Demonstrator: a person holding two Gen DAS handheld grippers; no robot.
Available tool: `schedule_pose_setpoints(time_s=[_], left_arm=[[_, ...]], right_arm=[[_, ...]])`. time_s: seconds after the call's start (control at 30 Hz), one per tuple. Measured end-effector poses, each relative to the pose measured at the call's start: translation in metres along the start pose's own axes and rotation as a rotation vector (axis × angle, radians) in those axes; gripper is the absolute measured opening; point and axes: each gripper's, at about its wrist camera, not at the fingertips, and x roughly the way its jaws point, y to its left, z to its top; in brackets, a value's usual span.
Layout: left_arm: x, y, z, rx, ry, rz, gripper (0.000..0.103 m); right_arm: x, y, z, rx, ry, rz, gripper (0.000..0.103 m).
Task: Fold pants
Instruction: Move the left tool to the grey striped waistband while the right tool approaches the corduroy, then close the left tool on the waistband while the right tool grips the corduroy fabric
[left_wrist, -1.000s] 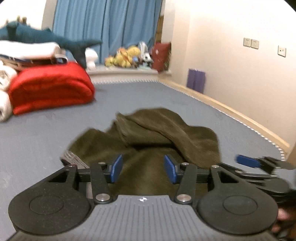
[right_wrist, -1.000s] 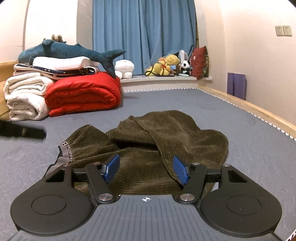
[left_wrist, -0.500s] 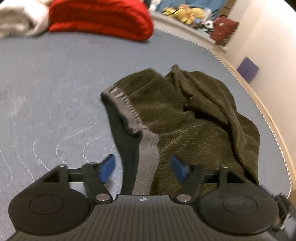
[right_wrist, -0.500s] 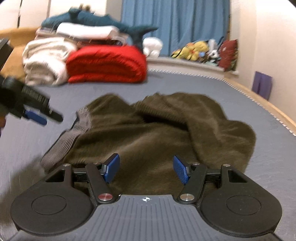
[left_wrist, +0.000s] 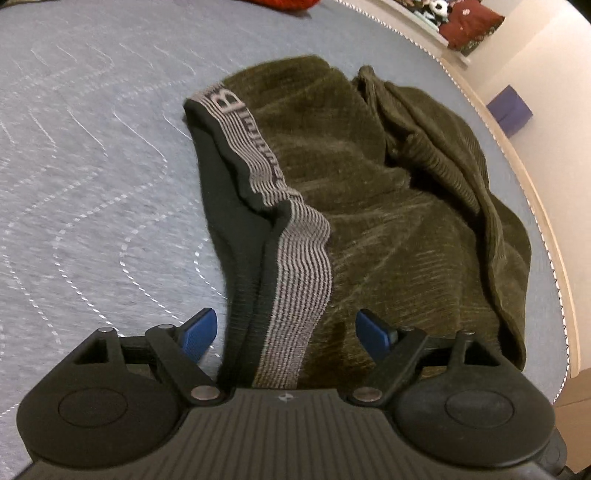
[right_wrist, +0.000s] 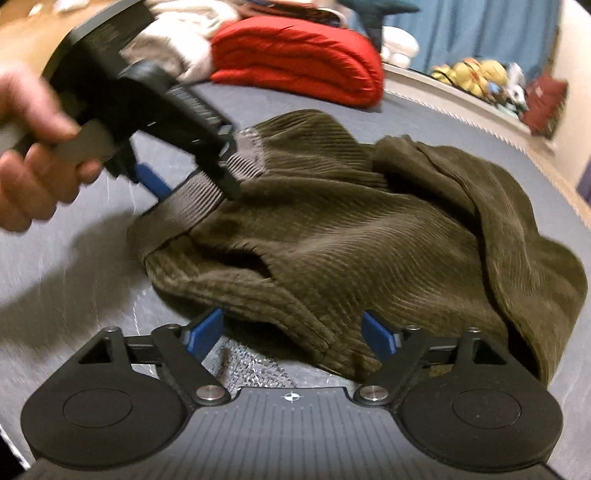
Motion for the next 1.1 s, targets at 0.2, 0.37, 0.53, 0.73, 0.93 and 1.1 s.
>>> schedule_pose_setpoints(time_s=[0.2, 0.37, 0.53, 0.73, 0.93, 1.1], left_arm=[[0.018, -0.013, -0.002, 0.072, -0.015, 0.034, 0.086], [0.022, -0.016, -0.001, 0.099, -0.061, 0.05, 0.087], [0.025, -0.022, -0.003, 0.158, -0.092, 0.071, 0.086], [0.022, -0.025, -0.005, 0.188, -0.122, 0.085, 0.073], [0.006, -0.024, -0.009, 0.216, -0.146, 0.049, 0.045], [-0.015, -0.027, -0.023, 0.25, -0.167, 0.006, 0.033]], right_arm=[[0.016, 0.008, 0.002, -0.08, 0.004, -0.072, 0.085], [0.025, 0.006, 0.005, -0.073, 0.001, -0.074, 0.083], [0.033, 0.009, 0.004, -0.112, -0.001, -0.083, 0.064], [0.032, 0.007, 0.005, -0.135, -0.015, -0.11, 0.027], [0.015, 0.002, 0.006, -0.149, -0.063, -0.116, 0.017], [-0.002, 0.005, 0.002, -0.212, -0.104, -0.132, 0.013]])
